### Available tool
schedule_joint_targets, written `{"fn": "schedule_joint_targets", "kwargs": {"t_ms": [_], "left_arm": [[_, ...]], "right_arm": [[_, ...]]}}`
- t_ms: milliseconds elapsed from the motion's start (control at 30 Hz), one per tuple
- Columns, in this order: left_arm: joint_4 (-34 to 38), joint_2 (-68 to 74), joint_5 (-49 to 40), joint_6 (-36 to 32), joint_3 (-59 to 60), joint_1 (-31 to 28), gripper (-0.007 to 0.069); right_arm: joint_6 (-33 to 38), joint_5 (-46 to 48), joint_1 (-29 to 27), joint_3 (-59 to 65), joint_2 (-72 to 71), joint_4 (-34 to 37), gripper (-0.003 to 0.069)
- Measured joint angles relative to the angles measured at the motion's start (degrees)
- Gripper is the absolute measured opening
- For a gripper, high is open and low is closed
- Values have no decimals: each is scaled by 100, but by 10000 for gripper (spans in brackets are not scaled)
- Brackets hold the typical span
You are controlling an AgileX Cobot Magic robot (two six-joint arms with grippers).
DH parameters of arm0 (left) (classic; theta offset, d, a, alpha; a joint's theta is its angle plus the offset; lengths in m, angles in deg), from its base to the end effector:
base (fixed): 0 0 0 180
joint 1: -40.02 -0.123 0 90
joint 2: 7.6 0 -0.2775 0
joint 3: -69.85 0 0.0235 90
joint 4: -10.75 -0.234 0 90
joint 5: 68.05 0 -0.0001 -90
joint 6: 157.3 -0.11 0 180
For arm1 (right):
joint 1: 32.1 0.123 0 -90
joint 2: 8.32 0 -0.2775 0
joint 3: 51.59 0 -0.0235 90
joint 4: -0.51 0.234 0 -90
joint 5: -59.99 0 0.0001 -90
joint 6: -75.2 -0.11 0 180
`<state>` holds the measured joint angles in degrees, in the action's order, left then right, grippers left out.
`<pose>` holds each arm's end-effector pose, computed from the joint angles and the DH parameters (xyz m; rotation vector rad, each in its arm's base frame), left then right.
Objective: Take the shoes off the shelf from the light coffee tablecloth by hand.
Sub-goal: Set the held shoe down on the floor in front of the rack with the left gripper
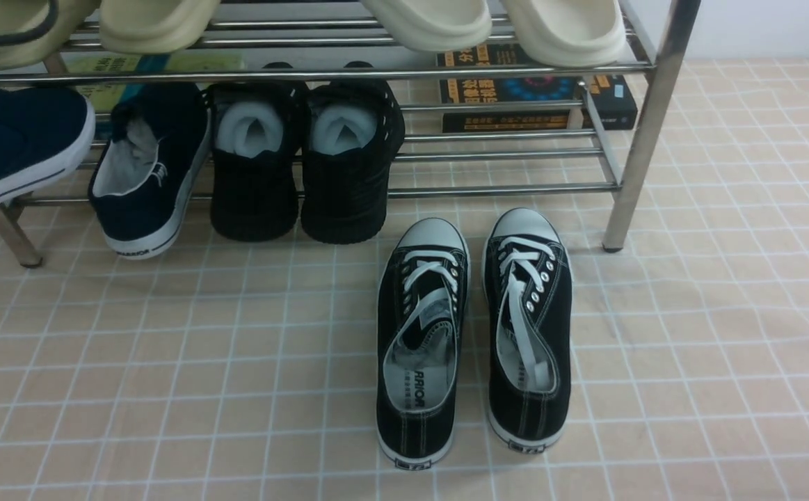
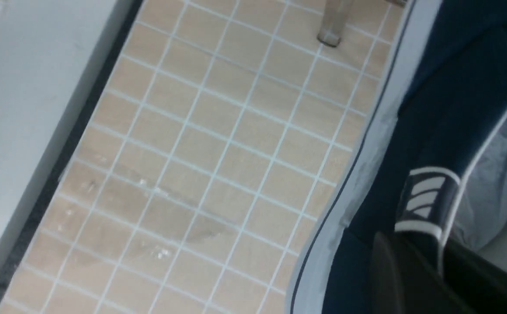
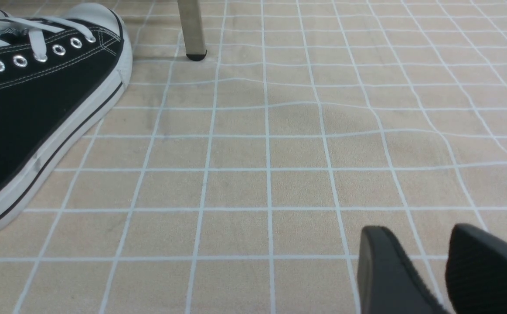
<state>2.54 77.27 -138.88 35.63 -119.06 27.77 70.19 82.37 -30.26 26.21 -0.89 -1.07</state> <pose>0.2474 0.0689 0.3879 -0.5487 2.4962 0.1867 0.0609 0.0008 0.1684 0.0352 1.8780 0.0548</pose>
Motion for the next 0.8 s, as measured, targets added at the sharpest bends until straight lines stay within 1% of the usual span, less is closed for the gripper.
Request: {"fn": "schedule_joint_targets", "kwargs": {"t_ms": [100,133,200,367,433,467,500,533,567,733,767,800], "left_arm": [[-105,-324,0,264,487,0,41],[-228,-589,5,479,906,0,41],[-380,-807,19,693,1464,0,41],[-692,-1033,460,1179,2590,0,41],[-697,-1033,933,1360,2948,0,41],[-697,-1033,984,1360,2980,0,41],[-697,-1033,1364,1492,3231,0,41],[-697,-1033,1451,1508,3256,0,41],[-697,-1033,1733,1635,3425,0,41],[-776,-1033,2510,2044,3776,0,41],[-788,-1033,2535,2059,3800,0,41],[-881,-1033,2802,2193,3918,0,41]], "right_arm": [[0,0,0,0,0,0,237],[0,0,0,0,0,0,237],[0,0,0,0,0,0,237],[0,0,0,0,0,0,237],[0,0,0,0,0,0,237],[0,0,0,0,0,0,237],[0,0,0,0,0,0,237],[0,0,0,0,0,0,237],[0,0,0,0,0,0,237],[0,0,0,0,0,0,237],[0,0,0,0,0,0,237],[0,0,0,0,0,0,237]]}}
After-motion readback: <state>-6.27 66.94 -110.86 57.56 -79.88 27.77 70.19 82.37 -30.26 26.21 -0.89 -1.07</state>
